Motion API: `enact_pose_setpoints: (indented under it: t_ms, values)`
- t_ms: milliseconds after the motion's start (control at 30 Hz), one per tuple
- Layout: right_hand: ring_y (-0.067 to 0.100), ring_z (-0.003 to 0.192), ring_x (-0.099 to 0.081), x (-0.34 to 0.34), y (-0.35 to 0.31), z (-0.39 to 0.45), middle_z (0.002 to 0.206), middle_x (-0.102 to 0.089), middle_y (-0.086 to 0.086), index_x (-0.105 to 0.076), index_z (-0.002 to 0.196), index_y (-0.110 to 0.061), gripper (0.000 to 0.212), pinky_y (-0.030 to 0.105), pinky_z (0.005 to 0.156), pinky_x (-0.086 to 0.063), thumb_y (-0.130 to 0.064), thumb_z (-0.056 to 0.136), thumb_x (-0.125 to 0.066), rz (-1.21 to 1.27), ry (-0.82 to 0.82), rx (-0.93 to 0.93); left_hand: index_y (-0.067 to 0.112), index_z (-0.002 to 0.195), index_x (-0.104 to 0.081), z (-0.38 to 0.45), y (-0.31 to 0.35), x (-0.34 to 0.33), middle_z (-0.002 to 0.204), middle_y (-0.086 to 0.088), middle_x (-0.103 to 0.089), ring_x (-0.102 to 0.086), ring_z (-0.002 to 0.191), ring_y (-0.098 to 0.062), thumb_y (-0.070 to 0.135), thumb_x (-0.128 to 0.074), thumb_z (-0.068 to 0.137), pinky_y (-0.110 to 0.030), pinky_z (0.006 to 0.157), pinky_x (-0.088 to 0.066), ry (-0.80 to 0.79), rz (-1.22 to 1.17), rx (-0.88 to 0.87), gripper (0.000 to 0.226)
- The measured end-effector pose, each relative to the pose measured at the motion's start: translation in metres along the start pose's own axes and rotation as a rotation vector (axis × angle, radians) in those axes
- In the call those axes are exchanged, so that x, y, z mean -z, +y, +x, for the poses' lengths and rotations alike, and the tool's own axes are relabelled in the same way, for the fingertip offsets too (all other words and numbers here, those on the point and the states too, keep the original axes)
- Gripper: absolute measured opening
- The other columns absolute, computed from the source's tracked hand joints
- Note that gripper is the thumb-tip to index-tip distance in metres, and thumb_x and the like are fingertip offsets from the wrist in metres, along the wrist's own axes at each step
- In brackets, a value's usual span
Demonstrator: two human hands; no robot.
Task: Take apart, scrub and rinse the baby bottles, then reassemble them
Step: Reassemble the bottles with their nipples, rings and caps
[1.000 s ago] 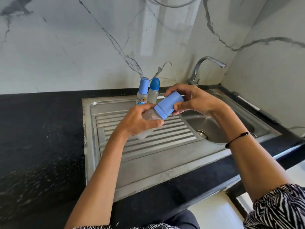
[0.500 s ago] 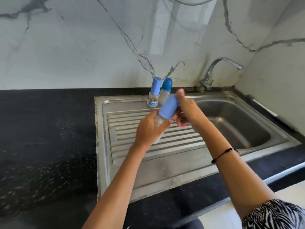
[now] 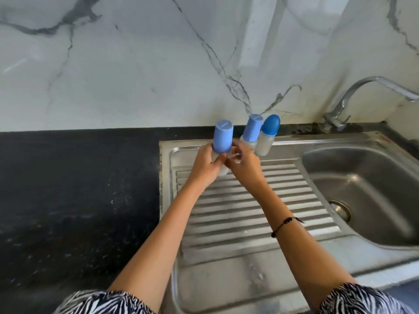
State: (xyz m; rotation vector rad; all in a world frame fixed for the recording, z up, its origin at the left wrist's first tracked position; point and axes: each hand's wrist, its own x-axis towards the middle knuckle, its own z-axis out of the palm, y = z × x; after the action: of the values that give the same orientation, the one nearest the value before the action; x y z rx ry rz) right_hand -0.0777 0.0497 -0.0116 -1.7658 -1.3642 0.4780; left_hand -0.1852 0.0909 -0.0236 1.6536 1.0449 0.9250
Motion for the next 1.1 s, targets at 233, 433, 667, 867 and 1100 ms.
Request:
enact_pose_setpoints:
  t_ms: [233, 433, 667, 867, 1100]
  values:
    - [0.022, 0.086, -0.059, -0.030, 0.018, 0.049, 0.100, -0.064, 0.012, -0.058, 0.112, -0.003, 0.026, 0.029, 0.075, -0.047, -0.011, 0.088, -0.062, -0.114, 0.102, -0.028, 0.016, 0.137, -0.043, 0.055, -0.016, -0.003, 0.132, -0.003, -0.054, -0.052, 0.119, -0.020, 0.023, -0.058, 0.093, -0.030, 0.095, -0.042, 0.035, 0.089, 0.097, 0.047]
    - [0.027, 0.089, -0.061, -0.041, 0.032, 0.061, 0.100, -0.065, 0.015, -0.057, 0.117, -0.001, 0.029, 0.028, 0.073, -0.045, -0.008, 0.089, -0.058, -0.171, 0.146, -0.011, 0.017, 0.139, -0.040, 0.071, -0.029, -0.011, 0.133, -0.004, -0.053, -0.052, 0.119, -0.020, 0.020, -0.057, 0.093, -0.031, 0.096, -0.042, 0.048, 0.118, 0.120, 0.049]
    - [0.025, 0.090, -0.060, -0.047, 0.035, 0.063, 0.103, -0.064, 0.016, -0.056, 0.120, -0.001, 0.030, 0.035, 0.079, -0.051, -0.007, 0.090, -0.056, -0.135, 0.212, -0.034, 0.015, 0.139, -0.040, 0.077, -0.032, -0.019, 0.134, -0.006, -0.052, -0.052, 0.120, -0.020, 0.012, -0.054, 0.094, -0.025, 0.093, -0.041, 0.105, 0.205, 0.088, 0.047]
    - [0.023, 0.097, -0.059, -0.041, 0.042, 0.053, 0.110, -0.063, 0.013, -0.055, 0.122, -0.002, 0.032, 0.026, 0.082, -0.045, -0.006, 0.091, -0.054, -0.133, 0.135, -0.108, 0.013, 0.139, -0.039, 0.077, -0.030, -0.024, 0.134, -0.007, -0.053, -0.052, 0.120, -0.022, 0.014, -0.055, 0.094, -0.032, 0.096, -0.043, 0.121, 0.277, 0.087, 0.047]
    - [0.023, 0.105, -0.058, -0.013, 0.036, 0.036, 0.115, -0.063, 0.013, -0.056, 0.125, -0.002, 0.034, 0.016, 0.080, -0.036, -0.002, 0.091, -0.048, -0.086, 0.146, -0.171, 0.013, 0.147, -0.028, 0.049, -0.020, -0.019, 0.149, -0.006, -0.038, -0.038, 0.135, -0.020, 0.030, -0.056, 0.093, -0.035, 0.109, -0.034, 0.177, 0.218, 0.184, 0.063]
